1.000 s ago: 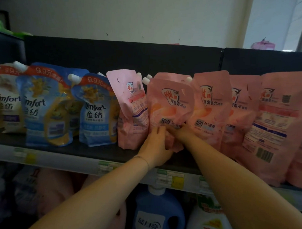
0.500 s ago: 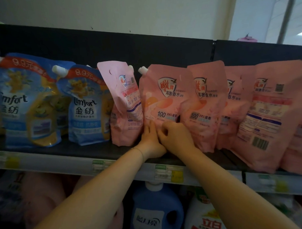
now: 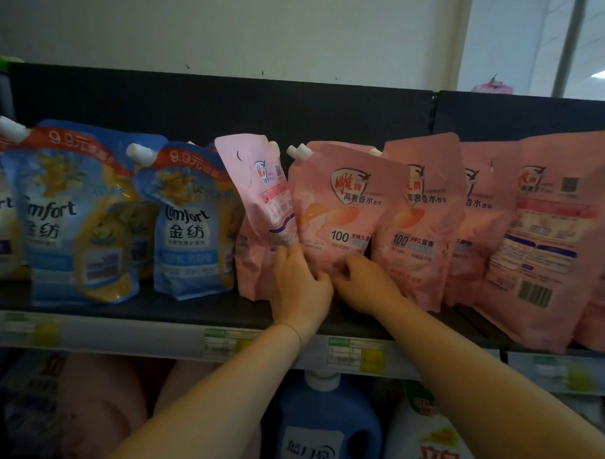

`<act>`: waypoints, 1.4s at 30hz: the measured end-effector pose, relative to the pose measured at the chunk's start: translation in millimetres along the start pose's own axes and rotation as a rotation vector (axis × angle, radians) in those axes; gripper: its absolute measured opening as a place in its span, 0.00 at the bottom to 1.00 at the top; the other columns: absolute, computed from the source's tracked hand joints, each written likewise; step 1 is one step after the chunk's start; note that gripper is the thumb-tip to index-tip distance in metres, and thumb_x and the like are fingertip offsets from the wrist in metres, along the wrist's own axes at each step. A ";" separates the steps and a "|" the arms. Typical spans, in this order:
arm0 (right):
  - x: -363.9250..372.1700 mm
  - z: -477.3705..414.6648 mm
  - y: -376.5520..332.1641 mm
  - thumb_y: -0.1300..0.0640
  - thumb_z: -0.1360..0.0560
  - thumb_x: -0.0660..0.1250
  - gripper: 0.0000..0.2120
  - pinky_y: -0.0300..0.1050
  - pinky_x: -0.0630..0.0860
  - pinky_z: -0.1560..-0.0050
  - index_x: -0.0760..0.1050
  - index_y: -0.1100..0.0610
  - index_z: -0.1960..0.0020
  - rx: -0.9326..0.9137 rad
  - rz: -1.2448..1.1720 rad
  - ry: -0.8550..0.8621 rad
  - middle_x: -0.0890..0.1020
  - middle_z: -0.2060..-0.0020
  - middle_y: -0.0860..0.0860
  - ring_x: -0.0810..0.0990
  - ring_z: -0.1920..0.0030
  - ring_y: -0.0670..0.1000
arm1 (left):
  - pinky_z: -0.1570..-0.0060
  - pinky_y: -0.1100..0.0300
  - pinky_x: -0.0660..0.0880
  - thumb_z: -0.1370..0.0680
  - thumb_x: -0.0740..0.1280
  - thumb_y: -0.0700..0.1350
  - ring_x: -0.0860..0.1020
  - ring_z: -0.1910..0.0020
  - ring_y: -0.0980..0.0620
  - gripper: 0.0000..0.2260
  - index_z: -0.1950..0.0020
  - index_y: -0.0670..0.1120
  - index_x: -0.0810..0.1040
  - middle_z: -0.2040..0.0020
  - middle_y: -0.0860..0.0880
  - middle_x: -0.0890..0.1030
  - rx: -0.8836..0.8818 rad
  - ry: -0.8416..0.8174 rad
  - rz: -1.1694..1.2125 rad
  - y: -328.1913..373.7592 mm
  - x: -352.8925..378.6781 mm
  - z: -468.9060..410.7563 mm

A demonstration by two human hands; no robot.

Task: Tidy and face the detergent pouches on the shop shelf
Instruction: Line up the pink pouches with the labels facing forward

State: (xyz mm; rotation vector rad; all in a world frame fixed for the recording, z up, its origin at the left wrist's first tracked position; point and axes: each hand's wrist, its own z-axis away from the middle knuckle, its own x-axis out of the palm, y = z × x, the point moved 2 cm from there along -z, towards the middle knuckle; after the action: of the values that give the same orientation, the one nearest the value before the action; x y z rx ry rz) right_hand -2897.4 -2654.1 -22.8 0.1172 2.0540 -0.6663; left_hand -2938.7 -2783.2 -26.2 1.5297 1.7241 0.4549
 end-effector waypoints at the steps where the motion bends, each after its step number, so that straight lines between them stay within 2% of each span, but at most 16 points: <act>1: -4.3 2.1 -5.2 0.47 0.24 0.63 0.12 0.52 0.78 0.52 0.75 0.55 0.50 0.014 0.073 -0.005 0.79 0.52 0.53 0.79 0.53 0.56 | 0.52 0.58 0.69 0.31 0.69 0.38 0.69 0.48 0.50 0.14 0.48 0.44 0.69 0.46 0.47 0.70 0.021 0.111 -0.002 2.6 -8.0 3.7; 5: -8.5 7.4 -30.7 0.52 0.26 0.65 0.09 0.52 0.77 0.53 0.77 0.59 0.55 -0.029 -0.042 -0.017 0.79 0.58 0.55 0.78 0.55 0.56 | 0.42 0.53 0.63 0.36 0.75 0.40 0.65 0.39 0.42 0.29 0.40 0.42 0.65 0.38 0.42 0.67 -0.129 0.398 -0.087 -6.7 -36.3 0.3; 9: -4.5 17.2 -66.2 0.57 0.22 0.62 0.11 0.45 0.72 0.54 0.76 0.59 0.43 -0.136 -0.287 -0.087 0.81 0.50 0.55 0.77 0.51 0.53 | 0.38 0.43 0.70 0.37 0.79 0.45 0.69 0.36 0.38 0.42 0.32 0.44 0.56 0.34 0.40 0.67 -0.468 0.098 0.062 -29.0 -41.3 -17.8; 14: -2.4 25.7 -81.9 0.47 0.21 0.61 0.14 0.43 0.72 0.52 0.77 0.57 0.46 -0.156 -0.528 -0.186 0.81 0.53 0.51 0.78 0.52 0.49 | 0.40 0.45 0.73 0.30 0.75 0.46 0.73 0.38 0.37 0.34 0.32 0.39 0.60 0.34 0.37 0.70 -0.480 -0.002 -0.090 -20.6 -49.9 -20.2; 17: -4.7 31.2 -73.2 0.43 0.25 0.66 0.13 0.35 0.74 0.59 0.76 0.52 0.47 -0.111 -0.622 -0.175 0.81 0.55 0.44 0.80 0.55 0.45 | 0.41 0.48 0.72 0.27 0.71 0.47 0.73 0.39 0.37 0.27 0.33 0.39 0.66 0.35 0.38 0.71 -0.377 -0.117 -0.230 -5.9 -46.9 -8.4; 19: -5.3 32.7 -65.1 0.44 0.26 0.69 0.13 0.38 0.77 0.57 0.74 0.49 0.46 -0.110 -0.688 -0.145 0.82 0.55 0.45 0.81 0.52 0.47 | 0.43 0.51 0.73 0.26 0.71 0.48 0.74 0.40 0.39 0.25 0.34 0.41 0.68 0.38 0.40 0.73 -0.285 -0.141 -0.245 4.1 -39.9 4.6; 21: -6.1 33.2 -56.6 0.43 0.27 0.70 0.19 0.39 0.77 0.56 0.72 0.52 0.41 -0.063 -0.738 -0.091 0.81 0.51 0.47 0.80 0.49 0.49 | 0.50 0.59 0.76 0.26 0.70 0.45 0.77 0.45 0.45 0.19 0.37 0.42 0.71 0.44 0.44 0.77 -0.199 -0.170 -0.150 14.2 -32.6 14.7; 24: -9.7 30.5 -36.3 0.43 0.28 0.70 0.23 0.44 0.77 0.51 0.71 0.55 0.39 0.023 -0.732 0.045 0.81 0.49 0.50 0.79 0.50 0.49 | 0.65 0.75 0.69 0.26 0.70 0.37 0.76 0.55 0.57 0.12 0.42 0.43 0.77 0.54 0.52 0.78 -0.090 -0.377 0.071 25.3 -23.3 22.3; 26: -16.0 29.3 -18.9 0.48 0.26 0.70 0.23 0.46 0.76 0.48 0.70 0.55 0.36 0.045 -0.730 0.073 0.81 0.46 0.50 0.79 0.47 0.50 | 0.56 0.70 0.72 0.29 0.72 0.37 0.78 0.50 0.54 0.14 0.44 0.43 0.80 0.51 0.51 0.81 0.031 -0.546 0.047 24.9 -17.3 22.8; 29: -28.9 31.7 0.8 0.53 0.26 0.70 0.22 0.47 0.75 0.44 0.68 0.55 0.35 0.040 -0.649 0.169 0.79 0.42 0.50 0.78 0.41 0.51 | 0.40 0.58 0.73 0.30 0.73 0.42 0.76 0.42 0.51 0.16 0.43 0.50 0.81 0.45 0.52 0.77 0.249 -0.594 0.026 21.6 -17.5 18.9; 31: -36.7 39.6 2.3 0.52 0.28 0.73 0.26 0.51 0.75 0.43 0.65 0.57 0.36 0.001 -0.482 0.333 0.77 0.42 0.53 0.76 0.41 0.54 | 0.38 0.53 0.71 0.30 0.73 0.45 0.72 0.41 0.51 0.21 0.38 0.52 0.76 0.44 0.52 0.70 0.362 -0.449 -0.110 18.9 -25.5 10.7; 33: -43.2 50.5 -3.6 0.51 0.31 0.75 0.31 0.52 0.73 0.43 0.64 0.60 0.36 -0.097 -0.159 0.577 0.73 0.42 0.57 0.72 0.42 0.57 | 0.35 0.51 0.67 0.31 0.74 0.52 0.65 0.33 0.48 0.33 0.29 0.52 0.65 0.33 0.50 0.65 0.517 -0.293 -0.379 15.0 -37.3 -0.7; 35: -42.9 58.9 -11.1 0.52 0.32 0.75 0.36 0.55 0.70 0.39 0.60 0.62 0.32 -0.278 0.161 0.746 0.68 0.37 0.61 0.67 0.38 0.59 | 0.31 0.52 0.54 0.33 0.72 0.62 0.49 0.24 0.49 0.49 0.22 0.51 0.47 0.22 0.50 0.48 0.627 -0.333 -0.566 3.2 -41.9 -15.0; 37: -36.9 59.5 -16.6 0.52 0.31 0.72 0.39 0.57 0.66 0.34 0.58 0.62 0.27 -0.500 0.390 0.669 0.64 0.30 0.61 0.62 0.31 0.60 | 0.29 0.52 0.44 0.32 0.65 0.70 0.36 0.23 0.51 0.52 0.22 0.51 0.36 0.22 0.51 0.34 0.772 -0.422 -0.695 -4.8 -37.5 -22.9; 40: -26.2 49.0 -16.7 0.43 0.27 0.63 0.41 0.55 0.54 0.26 0.51 0.60 0.22 -0.633 0.577 0.293 0.54 0.23 0.56 0.51 0.23 0.56 | 0.27 0.47 0.40 0.30 0.52 0.71 0.43 0.23 0.45 0.46 0.23 0.44 0.42 0.24 0.47 0.39 0.916 -0.521 -0.816 -8.8 -19.9 -28.2; 42: -28.5 38.7 -10.7 0.38 0.24 0.53 0.40 0.51 0.43 0.26 0.41 0.56 0.22 -0.632 0.663 0.162 0.44 0.22 0.54 0.43 0.23 0.54 | 0.27 0.48 0.35 0.28 0.49 0.71 0.39 0.24 0.45 0.44 0.24 0.45 0.37 0.27 0.47 0.35 0.891 -0.550 -0.836 -8.4 -6.7 -30.8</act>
State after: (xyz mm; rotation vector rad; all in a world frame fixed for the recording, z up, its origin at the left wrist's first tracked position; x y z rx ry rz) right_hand -2855.7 -2677.6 -11.0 0.4649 2.1043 0.4102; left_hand -2967.2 -2784.5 -10.4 1.0991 1.9655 -1.1763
